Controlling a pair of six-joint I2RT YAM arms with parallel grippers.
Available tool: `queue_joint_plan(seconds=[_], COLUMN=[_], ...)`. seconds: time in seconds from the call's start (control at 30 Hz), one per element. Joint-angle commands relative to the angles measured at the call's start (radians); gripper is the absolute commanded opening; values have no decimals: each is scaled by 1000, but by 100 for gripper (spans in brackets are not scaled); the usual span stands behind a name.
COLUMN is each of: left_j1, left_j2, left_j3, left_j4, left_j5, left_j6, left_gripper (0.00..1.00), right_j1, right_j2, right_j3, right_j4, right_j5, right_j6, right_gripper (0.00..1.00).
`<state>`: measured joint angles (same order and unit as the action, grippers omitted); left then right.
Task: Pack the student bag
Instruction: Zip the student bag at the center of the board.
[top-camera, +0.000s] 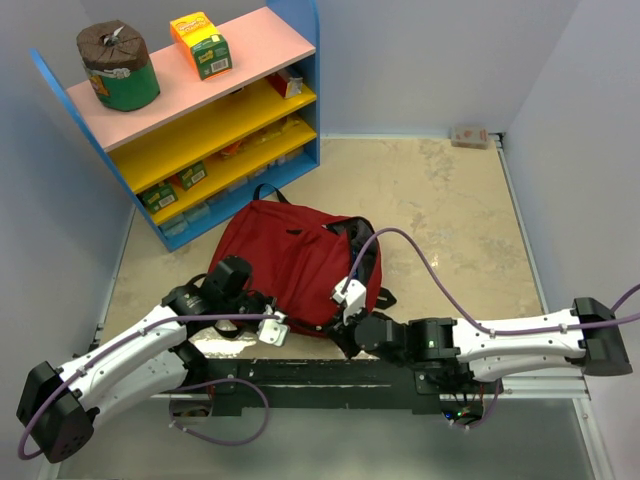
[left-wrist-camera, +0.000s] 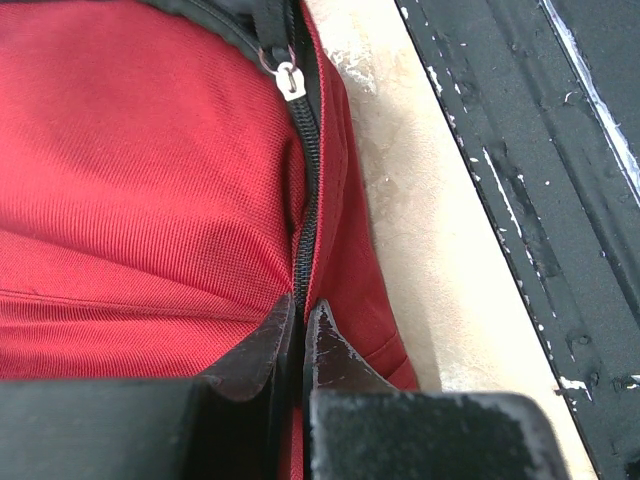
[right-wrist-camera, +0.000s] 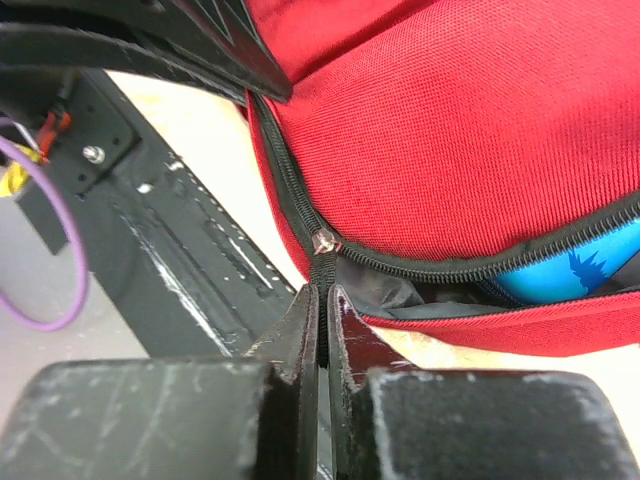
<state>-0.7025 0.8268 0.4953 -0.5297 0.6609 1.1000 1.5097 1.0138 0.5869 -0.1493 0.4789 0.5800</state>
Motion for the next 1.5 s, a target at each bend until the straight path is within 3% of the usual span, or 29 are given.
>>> queue_joint_plan(seconds=[0.0, 0.23, 0.5, 0.7, 0.87, 0.9, 0.93, 1.0, 1.07, 1.17, 1.27, 1.33, 1.47], left_j1=[8, 8, 8, 6, 12, 12, 12, 14, 14, 8, -20, -34, -90], left_j2=[-6, -2, -12, -25, -31, -26, -23, -5, 15, 87, 172, 224, 294], left_j3=[2, 5, 8, 12, 31, 46, 61, 110, 193, 272, 259, 226, 198], left_j4=[13, -4, -26, -85, -105, -102, -95, -52, 12, 147, 376, 502, 573], left_j5=[11, 11, 16, -3, -29, -27, -20, 35, 92, 188, 172, 143, 152], left_j6=[-3, 18, 40, 81, 93, 81, 28, -72, -295, -576, -865, -963, -1020], left_gripper=[0, 0, 0, 0, 0, 9, 24, 66, 79, 83, 83, 84, 84], right_j1=[-2, -3, -94, -180, -229, -227, -229, -227, -227, -227, -227, -227, -227], right_j2=[-41, -61, -25, 46, 83, 86, 80, 65, 43, 20, 3, -15, -40], right_j3=[7, 42, 208, 335, 389, 399, 410, 403, 377, 358, 350, 341, 318], right_j4=[11, -61, -514, -668, -662, -635, -612, -528, -481, -438, -427, -426, -420], right_j5=[30, 138, 392, 421, 389, 368, 319, 255, 171, 101, 86, 78, 58], right_j6=[24, 43, 271, 310, 232, 215, 195, 138, 104, 98, 103, 109, 122], right_gripper=[0, 0, 0, 0, 0, 0, 0, 0, 0, 0, 0, 0, 0])
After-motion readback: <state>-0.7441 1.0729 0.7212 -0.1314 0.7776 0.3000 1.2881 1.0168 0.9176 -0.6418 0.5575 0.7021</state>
